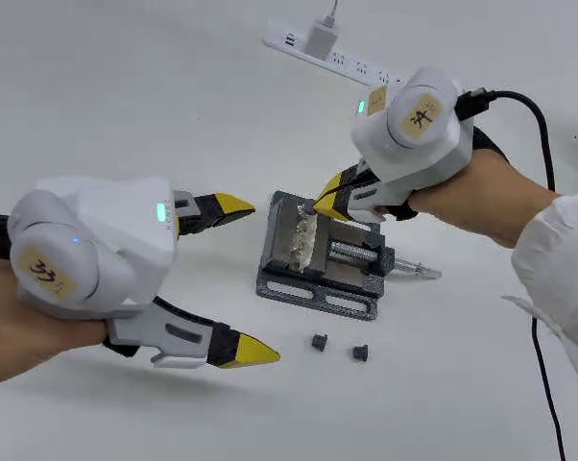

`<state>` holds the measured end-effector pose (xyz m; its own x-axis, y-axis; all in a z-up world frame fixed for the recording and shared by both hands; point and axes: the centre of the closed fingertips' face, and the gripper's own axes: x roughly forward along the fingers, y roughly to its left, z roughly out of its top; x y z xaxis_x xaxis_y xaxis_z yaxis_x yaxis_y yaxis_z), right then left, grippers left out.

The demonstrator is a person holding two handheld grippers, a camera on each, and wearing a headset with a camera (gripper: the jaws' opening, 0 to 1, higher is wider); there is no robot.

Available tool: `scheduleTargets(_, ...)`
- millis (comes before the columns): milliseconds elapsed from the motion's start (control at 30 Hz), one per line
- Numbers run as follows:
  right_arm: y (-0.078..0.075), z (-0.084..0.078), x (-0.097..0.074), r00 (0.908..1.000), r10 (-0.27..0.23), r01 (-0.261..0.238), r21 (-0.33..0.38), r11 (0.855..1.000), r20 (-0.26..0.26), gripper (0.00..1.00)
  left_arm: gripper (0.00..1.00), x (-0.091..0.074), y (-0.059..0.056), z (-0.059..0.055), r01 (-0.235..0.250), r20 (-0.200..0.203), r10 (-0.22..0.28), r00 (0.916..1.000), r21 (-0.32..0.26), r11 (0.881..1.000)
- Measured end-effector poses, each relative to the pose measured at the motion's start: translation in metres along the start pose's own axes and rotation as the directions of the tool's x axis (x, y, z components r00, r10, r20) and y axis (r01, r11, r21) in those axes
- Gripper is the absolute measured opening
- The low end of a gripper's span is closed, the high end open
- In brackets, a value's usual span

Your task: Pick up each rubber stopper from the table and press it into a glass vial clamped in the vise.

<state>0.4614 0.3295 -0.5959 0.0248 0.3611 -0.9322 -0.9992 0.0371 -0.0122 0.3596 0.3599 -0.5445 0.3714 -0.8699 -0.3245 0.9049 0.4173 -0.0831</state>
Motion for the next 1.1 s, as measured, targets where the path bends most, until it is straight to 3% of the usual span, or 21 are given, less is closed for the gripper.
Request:
scheduleTargets(267, -0.002, 0.0, -0.001, 0.9995, -0.02, 0.02, 0.009, 1.0, 0.023, 0.0, 0.82, -0.003, 0.0, 0.002, -0.008, -0.011, 0.008, 0.9999, 0.003, 1.0)
scheduleTargets(500, -0.003, 0.006, -0.014, 0.9953, -0.048, 0.046, 0.031, 0.998, 0.084, 0.0, 0.82, -0.005, 0.0, 0.004, -0.01, -0.022, 0.01, 0.9997, 0.008, 1.0)
scheduleTargets(833, 0.007, 0.005, -0.043, 0.9799, -0.077, 0.059, 0.101, 0.993, 0.184, 0.01, 0.82, -0.008, -0.002, 0.011, -0.013, -0.031, 0.013, 0.9994, 0.022, 1.0)
scheduleTargets(1100, 0.019, 0.001, -0.065, 0.9554, -0.12, 0.078, 0.162, 0.984, 0.27, 0.13, 0.82, -0.013, -0.003, 0.017, -0.018, -0.044, 0.019, 0.9989, 0.035, 0.999)
